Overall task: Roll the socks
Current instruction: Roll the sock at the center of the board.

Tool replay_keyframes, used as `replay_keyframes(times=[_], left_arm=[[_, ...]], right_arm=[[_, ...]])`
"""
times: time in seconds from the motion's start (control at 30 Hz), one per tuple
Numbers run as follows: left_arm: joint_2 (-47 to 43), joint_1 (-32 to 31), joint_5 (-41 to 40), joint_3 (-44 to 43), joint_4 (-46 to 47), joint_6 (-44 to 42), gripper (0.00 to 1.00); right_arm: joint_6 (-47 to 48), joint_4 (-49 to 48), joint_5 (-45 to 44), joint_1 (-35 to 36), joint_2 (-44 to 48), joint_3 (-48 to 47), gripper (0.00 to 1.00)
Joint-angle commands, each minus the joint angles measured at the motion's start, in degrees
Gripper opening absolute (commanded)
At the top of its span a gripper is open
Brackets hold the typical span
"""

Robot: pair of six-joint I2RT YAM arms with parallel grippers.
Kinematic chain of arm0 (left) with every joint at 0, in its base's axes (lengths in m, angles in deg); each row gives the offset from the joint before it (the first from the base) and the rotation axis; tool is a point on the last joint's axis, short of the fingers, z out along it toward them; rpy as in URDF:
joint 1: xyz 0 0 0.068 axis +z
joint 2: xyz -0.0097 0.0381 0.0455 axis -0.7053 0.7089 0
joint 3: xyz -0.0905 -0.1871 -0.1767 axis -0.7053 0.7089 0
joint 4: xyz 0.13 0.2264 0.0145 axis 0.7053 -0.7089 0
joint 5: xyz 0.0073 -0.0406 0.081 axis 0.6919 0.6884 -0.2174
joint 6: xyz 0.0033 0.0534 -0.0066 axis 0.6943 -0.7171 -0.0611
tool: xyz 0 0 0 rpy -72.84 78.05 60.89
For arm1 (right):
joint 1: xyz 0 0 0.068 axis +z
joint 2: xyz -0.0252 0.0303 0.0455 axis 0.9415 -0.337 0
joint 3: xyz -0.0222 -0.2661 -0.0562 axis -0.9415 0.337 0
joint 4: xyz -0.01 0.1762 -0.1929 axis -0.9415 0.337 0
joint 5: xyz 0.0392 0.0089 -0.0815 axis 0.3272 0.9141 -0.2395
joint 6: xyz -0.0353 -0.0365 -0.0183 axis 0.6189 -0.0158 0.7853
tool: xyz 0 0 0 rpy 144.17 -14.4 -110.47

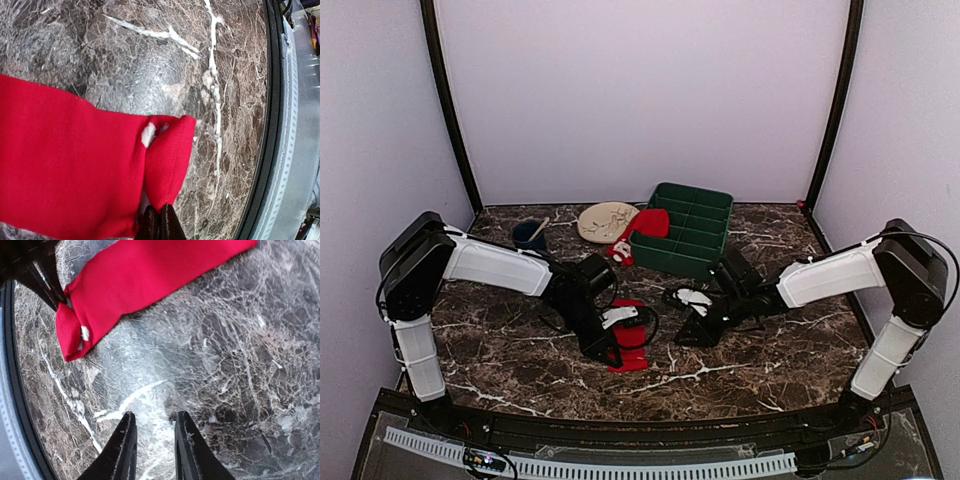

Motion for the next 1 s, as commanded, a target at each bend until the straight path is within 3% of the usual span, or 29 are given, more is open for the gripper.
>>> replay_keyframes(times=[0.0,0.3,0.97], left_arm=[[0.9,1.3,4.3,-1.3,-3.8,0.3,0.00],[4.1,2.6,8.1,-4.1,-6.8,-0.3,0.00],[10.5,7.3,18.4,-9.3,-12.4,-2.0,0.00]], right_arm=[[2.3,-5.4,-10.6,5.1,3.8,2.3,0.26],[6.7,-5.5,-21.3,16.4,4.3,0.7,0.29],[16.0,-1.3,-33.1,27.7,1.2,-4.4,0.31]])
